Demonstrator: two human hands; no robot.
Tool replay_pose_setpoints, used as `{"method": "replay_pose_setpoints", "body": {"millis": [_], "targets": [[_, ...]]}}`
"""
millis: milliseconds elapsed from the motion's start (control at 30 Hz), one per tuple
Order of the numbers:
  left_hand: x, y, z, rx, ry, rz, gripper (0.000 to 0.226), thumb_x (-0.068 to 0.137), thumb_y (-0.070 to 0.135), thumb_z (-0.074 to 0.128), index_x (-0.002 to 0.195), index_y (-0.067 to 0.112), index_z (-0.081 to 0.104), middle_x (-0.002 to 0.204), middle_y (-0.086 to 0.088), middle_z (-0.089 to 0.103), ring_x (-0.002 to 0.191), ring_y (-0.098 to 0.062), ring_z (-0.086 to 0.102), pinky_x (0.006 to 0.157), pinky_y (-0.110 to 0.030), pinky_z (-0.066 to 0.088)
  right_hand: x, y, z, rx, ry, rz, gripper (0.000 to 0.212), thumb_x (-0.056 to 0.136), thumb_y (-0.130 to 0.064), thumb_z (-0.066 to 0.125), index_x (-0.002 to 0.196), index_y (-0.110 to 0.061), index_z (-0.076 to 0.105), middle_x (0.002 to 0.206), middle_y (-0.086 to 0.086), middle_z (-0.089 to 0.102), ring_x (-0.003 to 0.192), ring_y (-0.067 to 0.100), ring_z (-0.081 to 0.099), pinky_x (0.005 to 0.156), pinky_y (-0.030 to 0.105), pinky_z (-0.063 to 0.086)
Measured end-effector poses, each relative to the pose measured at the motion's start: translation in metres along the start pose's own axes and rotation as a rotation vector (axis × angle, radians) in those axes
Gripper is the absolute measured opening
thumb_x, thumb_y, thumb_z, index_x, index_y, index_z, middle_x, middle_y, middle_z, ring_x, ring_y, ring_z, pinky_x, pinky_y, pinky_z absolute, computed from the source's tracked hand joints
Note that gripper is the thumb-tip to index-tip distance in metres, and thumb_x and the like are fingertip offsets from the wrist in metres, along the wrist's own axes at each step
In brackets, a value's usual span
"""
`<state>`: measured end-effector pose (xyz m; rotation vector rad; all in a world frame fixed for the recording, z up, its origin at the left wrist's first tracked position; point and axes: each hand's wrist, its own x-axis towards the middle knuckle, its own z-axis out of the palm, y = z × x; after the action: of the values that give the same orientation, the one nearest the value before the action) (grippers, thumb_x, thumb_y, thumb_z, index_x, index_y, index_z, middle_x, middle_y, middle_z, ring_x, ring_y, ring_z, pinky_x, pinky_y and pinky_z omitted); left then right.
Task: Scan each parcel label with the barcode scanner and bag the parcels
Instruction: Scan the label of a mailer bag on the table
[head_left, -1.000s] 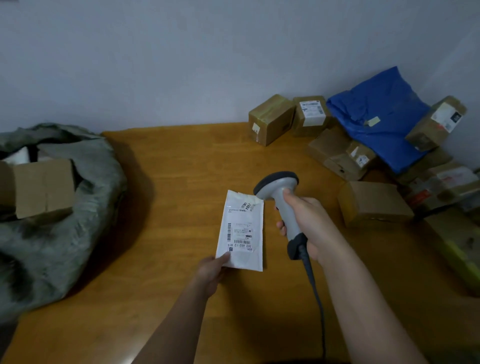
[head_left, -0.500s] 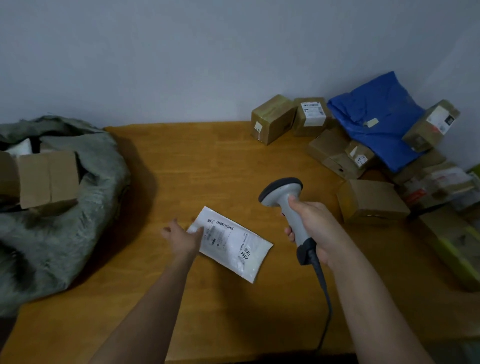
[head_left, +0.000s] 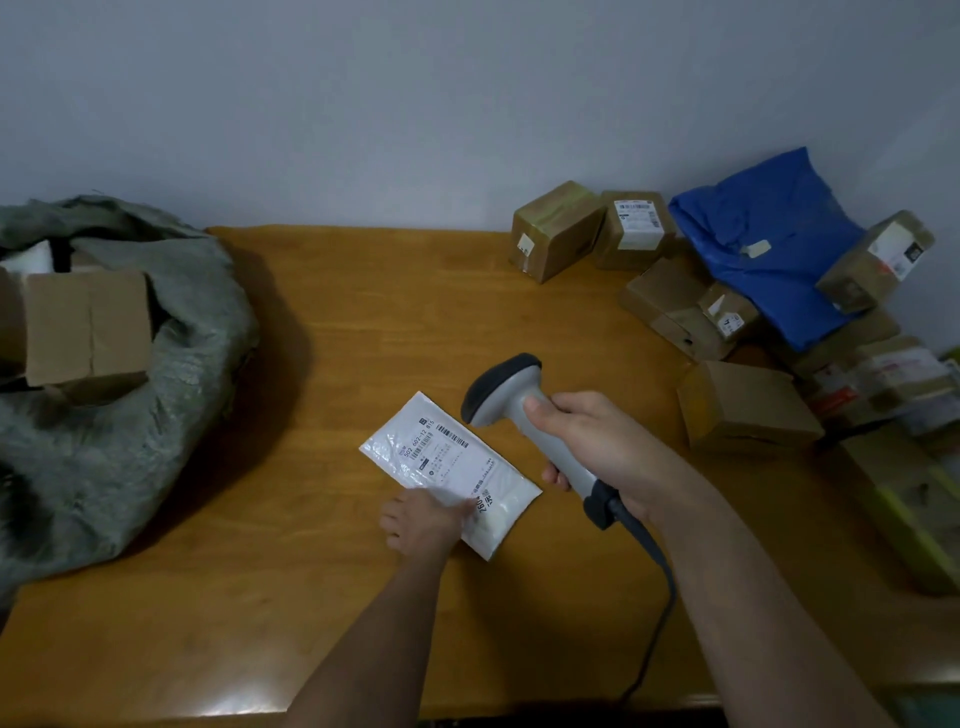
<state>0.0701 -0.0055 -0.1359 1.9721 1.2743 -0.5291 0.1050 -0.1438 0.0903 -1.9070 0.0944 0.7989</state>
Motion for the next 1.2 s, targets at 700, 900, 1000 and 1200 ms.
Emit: {"method": "replay_pose_setpoints", "body": {"millis": [700, 900, 1000, 1200], "targets": [[0.020, 0.019, -0.046, -0.995, -0.277, 0.007, 0.024, 0.089, -0.007, 0.062, 0.105, 0.002, 0.048, 0.119, -0.023, 0.061, 0.104, -0.038, 0.062, 0.094, -0.054, 0.050, -0.040, -0.048, -0.027, 0.030, 0.169, -0.187, 0.036, 0.100, -0.037, 0.050, 0.101, -0.003, 0.064, 0.056, 0.005, 0.055, 0.045, 0.009, 0.050, 0.043, 0.018, 0.042], [0.021, 0.020, -0.055, -0.976, -0.304, 0.055, 0.025, 0.089, -0.007, 0.061, 0.109, 0.001, 0.046, 0.117, -0.022, 0.061, 0.100, -0.036, 0.062, 0.092, -0.053, 0.051, -0.054, -0.054, -0.024, 0.024, 0.208, -0.241, 0.038, 0.100, -0.037, 0.049, 0.099, -0.002, 0.064, 0.052, 0.004, 0.054, 0.044, 0.010, 0.050, 0.043, 0.018, 0.042], [0.020, 0.020, -0.058, -0.958, -0.322, 0.068, 0.025, 0.089, -0.007, 0.061, 0.107, 0.002, 0.046, 0.116, -0.022, 0.061, 0.099, -0.035, 0.062, 0.091, -0.052, 0.052, -0.062, -0.054, -0.022, 0.021, 0.221, -0.259, 0.038, 0.100, -0.037, 0.049, 0.099, -0.002, 0.064, 0.053, 0.005, 0.054, 0.044, 0.010, 0.050, 0.043, 0.019, 0.042], [0.013, 0.015, -0.068, -0.966, -0.314, 0.101, 0.027, 0.088, -0.009, 0.061, 0.107, 0.002, 0.045, 0.117, -0.024, 0.062, 0.102, -0.038, 0.064, 0.093, -0.055, 0.051, -0.072, -0.052, -0.018, 0.039, 0.202, -0.285, 0.040, 0.100, -0.037, 0.049, 0.099, 0.000, 0.064, 0.054, 0.008, 0.054, 0.048, 0.014, 0.050, 0.045, 0.021, 0.042]]}}
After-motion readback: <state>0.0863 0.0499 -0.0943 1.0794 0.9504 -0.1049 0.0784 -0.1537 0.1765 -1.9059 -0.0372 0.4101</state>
